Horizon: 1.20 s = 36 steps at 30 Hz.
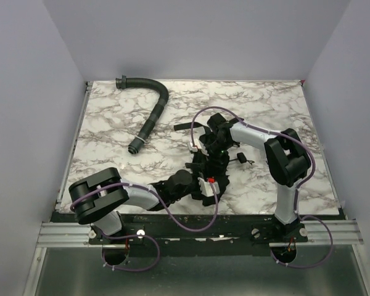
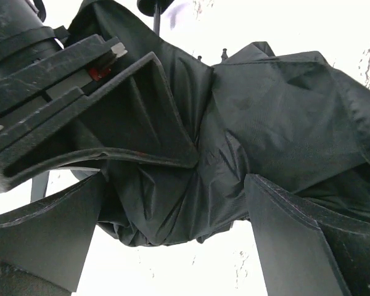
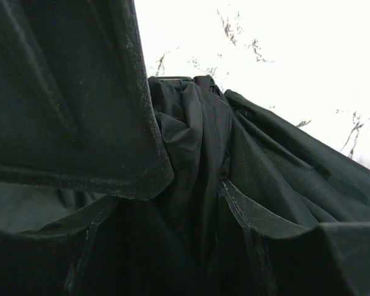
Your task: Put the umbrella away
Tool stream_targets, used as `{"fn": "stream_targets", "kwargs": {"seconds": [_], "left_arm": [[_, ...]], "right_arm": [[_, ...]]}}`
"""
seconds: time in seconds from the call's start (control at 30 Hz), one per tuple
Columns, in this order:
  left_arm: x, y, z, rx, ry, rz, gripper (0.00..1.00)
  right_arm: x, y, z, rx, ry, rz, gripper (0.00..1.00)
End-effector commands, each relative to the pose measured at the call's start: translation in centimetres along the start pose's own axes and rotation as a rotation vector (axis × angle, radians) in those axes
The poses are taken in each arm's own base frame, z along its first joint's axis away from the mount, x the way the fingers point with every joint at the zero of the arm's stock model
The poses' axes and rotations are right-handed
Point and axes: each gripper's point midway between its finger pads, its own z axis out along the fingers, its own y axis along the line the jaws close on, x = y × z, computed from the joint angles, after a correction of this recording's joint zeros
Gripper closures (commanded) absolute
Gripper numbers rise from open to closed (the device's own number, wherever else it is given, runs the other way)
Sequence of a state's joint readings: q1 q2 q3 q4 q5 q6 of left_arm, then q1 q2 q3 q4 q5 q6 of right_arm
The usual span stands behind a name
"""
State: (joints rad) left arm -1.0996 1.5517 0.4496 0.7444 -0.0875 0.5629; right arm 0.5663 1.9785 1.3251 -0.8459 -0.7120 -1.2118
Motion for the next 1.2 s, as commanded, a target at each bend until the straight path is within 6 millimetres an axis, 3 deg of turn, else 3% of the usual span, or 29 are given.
{"fn": "stream_targets", "kwargs": {"seconds": [0.0,0.37,0.6,0.67,0.73,0.87,0.97,1.17], "left_arm": [[1.6,-0.3,0.2,-0.012,0.056,0.063,0.02],[6.0,-2.5,1.4,0.085,0.233,0.138,0.06],[9.2,-5.7,2.1,0.241,0.398,0.039,0.32],[9.9,-6.2,1.6,0.275,0.424,-0.011,0.47],[10.3,-6.5,1.2,0.289,0.44,-0.042,0.71],[10.3,-7.3,0.9,0.333,0.449,-0.067,1.0],[10.3,-8.2,0.7,0.391,0.458,-0.102,1.0],[10.4,-9.3,0.4,0.464,0.47,-0.152,1.0]], "right_arm": [[6.0,7.7,1.7,-0.284,0.178,0.265,0.57],[4.7,8.9,0.6,-0.399,0.142,0.253,0.52],[3.6,8.8,0.5,-0.354,0.089,0.249,0.38],[3.0,8.3,0.3,-0.317,0.071,0.236,0.33],[2.2,7.2,0.1,-0.257,0.05,0.224,0.29],[1.1,4.9,-0.7,-0.156,0.013,0.202,0.23],[0.5,3.2,-2.2,-0.091,-0.02,0.203,0.22],[-0.5,0.8,-7.2,0.013,-0.104,0.198,0.16]]}}
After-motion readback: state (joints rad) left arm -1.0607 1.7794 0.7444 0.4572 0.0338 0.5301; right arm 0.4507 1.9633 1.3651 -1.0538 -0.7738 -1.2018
